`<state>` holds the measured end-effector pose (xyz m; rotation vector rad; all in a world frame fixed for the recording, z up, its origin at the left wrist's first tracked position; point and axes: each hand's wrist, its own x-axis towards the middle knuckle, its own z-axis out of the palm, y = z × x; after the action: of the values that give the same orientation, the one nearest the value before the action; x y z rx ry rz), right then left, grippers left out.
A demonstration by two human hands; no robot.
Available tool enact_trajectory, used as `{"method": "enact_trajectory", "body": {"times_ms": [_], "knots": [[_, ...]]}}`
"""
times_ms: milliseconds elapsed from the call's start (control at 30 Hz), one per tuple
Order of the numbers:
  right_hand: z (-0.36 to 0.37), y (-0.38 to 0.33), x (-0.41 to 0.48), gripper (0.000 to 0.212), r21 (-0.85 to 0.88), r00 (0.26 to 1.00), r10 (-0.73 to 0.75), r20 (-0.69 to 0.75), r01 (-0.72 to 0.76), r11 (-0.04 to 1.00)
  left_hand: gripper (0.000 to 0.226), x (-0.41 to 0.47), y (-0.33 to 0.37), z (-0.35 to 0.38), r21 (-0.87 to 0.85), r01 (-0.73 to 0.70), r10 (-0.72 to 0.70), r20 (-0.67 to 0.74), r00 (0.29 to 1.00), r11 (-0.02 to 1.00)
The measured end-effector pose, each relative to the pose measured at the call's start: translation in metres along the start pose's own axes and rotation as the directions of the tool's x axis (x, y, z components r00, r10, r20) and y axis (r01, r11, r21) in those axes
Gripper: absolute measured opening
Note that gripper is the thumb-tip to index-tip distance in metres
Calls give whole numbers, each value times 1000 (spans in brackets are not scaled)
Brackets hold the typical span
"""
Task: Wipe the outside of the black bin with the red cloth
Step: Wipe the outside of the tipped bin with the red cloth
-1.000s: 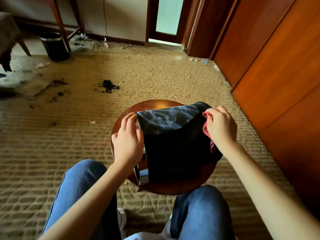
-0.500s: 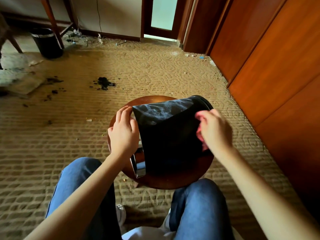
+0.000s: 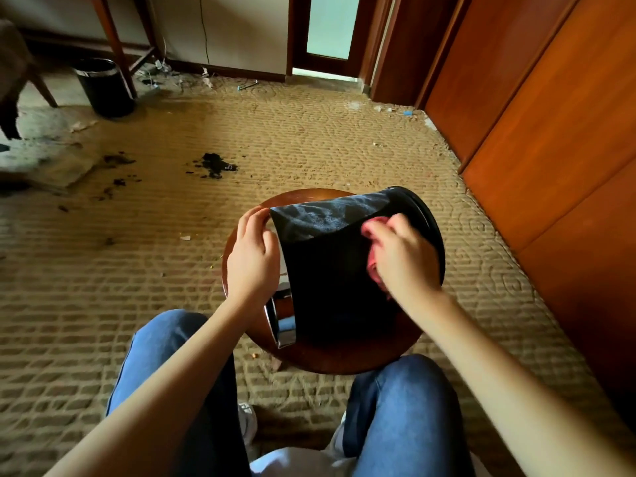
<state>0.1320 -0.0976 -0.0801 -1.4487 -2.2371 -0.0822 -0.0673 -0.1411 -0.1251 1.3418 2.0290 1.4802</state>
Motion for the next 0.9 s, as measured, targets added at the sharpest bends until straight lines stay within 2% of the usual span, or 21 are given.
{"method": "enact_trajectory", "body": {"times_ms": [67, 133, 267, 333, 400, 433, 500, 567, 633, 733, 800, 900], "knots": [[-6, 39, 10, 27, -42, 977, 211, -27, -212, 976, 52, -4, 0, 3, -8, -13, 13, -11, 1000, 1000], [-3, 31, 8, 23, -28, 973, 224, -55, -226, 974, 52, -6, 0, 6, -25, -11, 10, -20, 1000, 1000], [20, -54, -13, 23, 109, 999, -30, -44, 35, 993, 52, -1, 0, 4, -27, 4, -4, -18, 1000, 1000], [24, -90, -23, 18, 168, 979, -194, -69, 203, 965, 52, -1, -1, 3, -31, -13, 12, -11, 1000, 999], [22, -90, -22, 20, 201, 958, -276, -82, 287, 937, 51, 0, -3, 0, -25, -13, 13, -2, 1000, 1000], [17, -75, -18, 25, 185, 969, -240, -63, 248, 951, 51, 2, -3, 0, -16, -9, 9, 3, 1000, 1000], [5, -24, -6, 26, 105, 999, -42, -3, 42, 994, 49, 2, -4, -1, -8, -5, 5, 1, 1000, 1000], [-8, 36, 5, 29, 72, 986, 166, -15, -164, 984, 48, -2, -4, 1, -21, -18, 18, -9, 1000, 1000], [-12, 62, 9, 28, 44, 962, 267, -60, -265, 963, 49, -6, -4, 4, -31, -35, 35, -13, 999, 999], [6, 22, 1, 32, 101, 986, 162, -33, -158, 982, 50, -5, -5, 4, -45, -15, 14, -16, 1000, 999], [20, -26, -8, 35, 176, 1000, 5, -31, 0, 984, 50, -2, -4, 3, -45, -14, 13, -19, 1000, 999], [24, -89, -21, 30, 275, 973, -229, -37, 230, 933, 50, 0, -6, 1, -49, -30, 29, -21, 999, 998]]}}
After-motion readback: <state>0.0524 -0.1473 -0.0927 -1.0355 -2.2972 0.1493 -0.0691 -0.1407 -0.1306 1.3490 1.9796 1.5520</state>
